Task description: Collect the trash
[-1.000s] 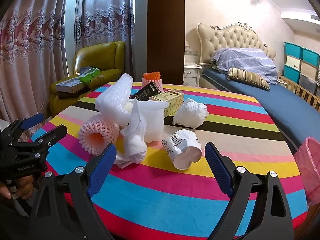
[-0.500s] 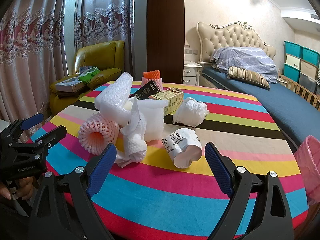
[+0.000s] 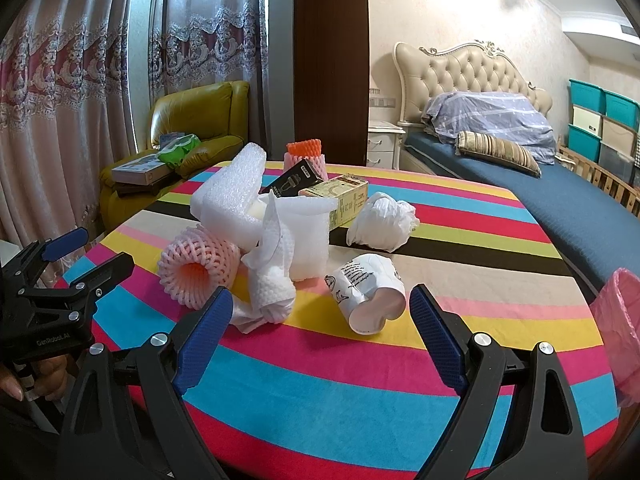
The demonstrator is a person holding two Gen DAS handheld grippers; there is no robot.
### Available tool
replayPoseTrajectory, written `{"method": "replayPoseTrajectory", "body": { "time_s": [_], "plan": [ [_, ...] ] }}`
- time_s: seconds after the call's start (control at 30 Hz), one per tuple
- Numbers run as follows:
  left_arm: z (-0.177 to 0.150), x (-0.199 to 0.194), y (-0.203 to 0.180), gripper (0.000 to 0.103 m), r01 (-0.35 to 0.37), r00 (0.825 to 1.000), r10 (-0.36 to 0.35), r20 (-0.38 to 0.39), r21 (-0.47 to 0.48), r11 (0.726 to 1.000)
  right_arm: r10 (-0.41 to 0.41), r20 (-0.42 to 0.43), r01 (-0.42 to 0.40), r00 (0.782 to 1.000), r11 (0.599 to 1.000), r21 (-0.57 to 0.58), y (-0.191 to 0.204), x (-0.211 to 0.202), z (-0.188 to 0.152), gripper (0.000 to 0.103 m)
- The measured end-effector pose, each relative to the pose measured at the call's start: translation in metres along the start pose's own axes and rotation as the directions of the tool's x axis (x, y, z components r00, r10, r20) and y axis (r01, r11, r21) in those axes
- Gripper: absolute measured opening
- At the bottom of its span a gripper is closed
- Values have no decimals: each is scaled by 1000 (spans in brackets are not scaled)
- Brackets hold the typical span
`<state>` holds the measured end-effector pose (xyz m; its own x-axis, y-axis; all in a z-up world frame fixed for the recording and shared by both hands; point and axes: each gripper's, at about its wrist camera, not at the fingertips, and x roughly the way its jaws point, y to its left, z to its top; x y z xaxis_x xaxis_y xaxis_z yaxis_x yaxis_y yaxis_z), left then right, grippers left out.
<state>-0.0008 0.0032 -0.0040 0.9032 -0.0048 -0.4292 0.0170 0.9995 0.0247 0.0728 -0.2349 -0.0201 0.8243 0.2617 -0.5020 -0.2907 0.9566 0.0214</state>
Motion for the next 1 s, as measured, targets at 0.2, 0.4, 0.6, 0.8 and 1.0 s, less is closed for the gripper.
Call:
{"method": "replayPoseTrajectory", "body": {
  "time_s": [0.2, 0.4, 0.6, 0.8, 1.0],
  "plan": [
    [-1, 0, 1, 99, 4, 1000, -4, -2, 1, 1000, 2, -1, -2, 1000, 1000, 2, 0, 0, 0, 84],
    [-1, 1, 1, 99, 6, 1000, -6, -5, 1, 1000, 2, -2, -2, 1000, 1000, 3, 0, 0, 0, 84],
    [-1, 1, 0, 99, 12, 1000, -12, -10, 4, 1000, 3, -5, -3, 1000, 1000, 5, 0, 2, -1, 84],
    [-1, 1, 0, 99, 14, 1000, -14, -12, 4, 1000, 5, -7, -5, 1000, 1000, 6, 1, 3, -2, 84],
    [-1, 1, 0, 99, 14, 1000, -14, -13, 5, 1000, 5, -7, -5, 1000, 1000, 8, 2, 4, -3, 84]
  ]
}}
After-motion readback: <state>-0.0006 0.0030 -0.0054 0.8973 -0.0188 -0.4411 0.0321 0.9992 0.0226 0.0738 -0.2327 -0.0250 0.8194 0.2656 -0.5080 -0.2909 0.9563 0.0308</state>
